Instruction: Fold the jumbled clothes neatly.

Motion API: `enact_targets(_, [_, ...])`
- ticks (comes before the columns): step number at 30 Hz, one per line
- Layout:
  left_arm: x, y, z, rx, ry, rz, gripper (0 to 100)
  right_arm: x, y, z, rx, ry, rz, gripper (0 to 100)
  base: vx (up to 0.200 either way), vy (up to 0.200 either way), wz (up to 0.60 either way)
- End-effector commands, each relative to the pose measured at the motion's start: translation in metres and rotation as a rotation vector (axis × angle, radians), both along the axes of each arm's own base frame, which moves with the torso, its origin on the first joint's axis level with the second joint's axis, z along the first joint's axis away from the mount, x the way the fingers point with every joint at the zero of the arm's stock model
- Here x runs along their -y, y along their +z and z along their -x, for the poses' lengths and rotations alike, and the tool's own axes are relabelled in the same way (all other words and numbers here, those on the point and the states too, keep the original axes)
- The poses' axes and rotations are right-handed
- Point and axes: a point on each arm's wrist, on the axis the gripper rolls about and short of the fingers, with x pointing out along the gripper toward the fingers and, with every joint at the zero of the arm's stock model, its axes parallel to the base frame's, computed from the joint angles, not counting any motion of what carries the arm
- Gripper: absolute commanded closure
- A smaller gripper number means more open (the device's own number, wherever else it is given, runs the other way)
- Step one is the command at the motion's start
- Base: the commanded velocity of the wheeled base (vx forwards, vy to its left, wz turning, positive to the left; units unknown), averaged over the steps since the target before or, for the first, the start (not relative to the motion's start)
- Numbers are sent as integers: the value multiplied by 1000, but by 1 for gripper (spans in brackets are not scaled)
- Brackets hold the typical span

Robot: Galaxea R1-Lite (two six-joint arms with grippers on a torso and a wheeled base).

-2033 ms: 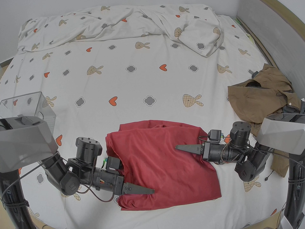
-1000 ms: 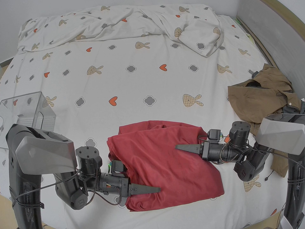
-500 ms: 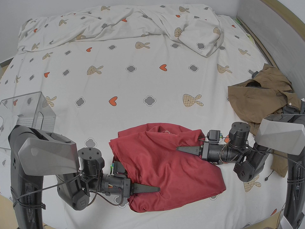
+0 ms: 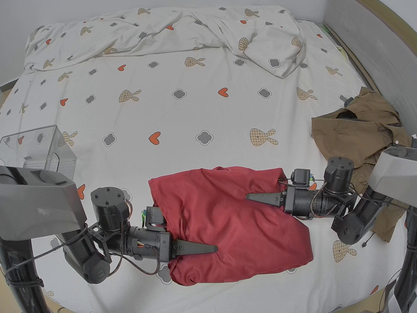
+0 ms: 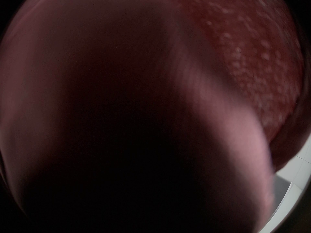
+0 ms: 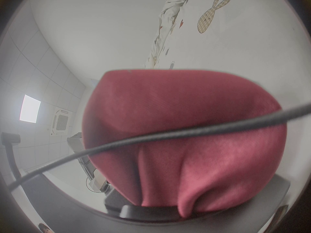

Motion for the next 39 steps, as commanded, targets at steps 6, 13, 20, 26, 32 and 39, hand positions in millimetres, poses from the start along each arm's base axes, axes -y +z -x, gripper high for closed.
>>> enact_targets(6, [-10, 70, 20, 52, 1, 28, 100, 8, 99, 27, 91, -45, -30, 100, 0, 0, 0])
enact_targets(13, [-16, 115, 32, 82, 1, 43, 100, -7, 147, 41, 105, -25, -34, 100, 0, 0, 0])
enact_targets(20, [-22, 148, 42, 82, 5, 42, 100, -3, 160, 50, 107, -30, -34, 100, 0, 0, 0])
enact_targets(26, [-26, 177, 52, 93, 4, 48, 100, 0, 177, 55, 90, -32, -26, 100, 0, 0, 0])
enact_targets(32, [-30, 204, 59, 73, 4, 38, 100, -2, 196, 50, 90, -31, -24, 100, 0, 0, 0])
enact_targets(39, [-30, 198, 60, 53, 3, 25, 100, 0, 197, 54, 89, -32, -24, 100, 0, 0, 0])
